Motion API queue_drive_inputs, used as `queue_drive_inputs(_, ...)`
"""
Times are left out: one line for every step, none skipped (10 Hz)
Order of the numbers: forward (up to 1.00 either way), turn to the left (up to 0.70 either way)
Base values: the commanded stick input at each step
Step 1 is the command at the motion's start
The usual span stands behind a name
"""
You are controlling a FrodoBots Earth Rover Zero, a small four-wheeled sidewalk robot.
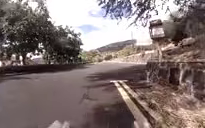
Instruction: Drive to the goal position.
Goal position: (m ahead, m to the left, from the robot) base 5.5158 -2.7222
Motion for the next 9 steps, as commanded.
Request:
queue_drive_inputs(0.85,0.00)
queue_drive_inputs(0.85,0.00)
queue_drive_inputs(0.85,0.00)
queue_drive_inputs(0.85,0.00)
queue_drive_inputs(0.85,0.00)
queue_drive_inputs(0.85,0.00)
queue_drive_inputs(0.85,0.00)
queue_drive_inputs(0.85,0.00)
queue_drive_inputs(0.50,-0.25)
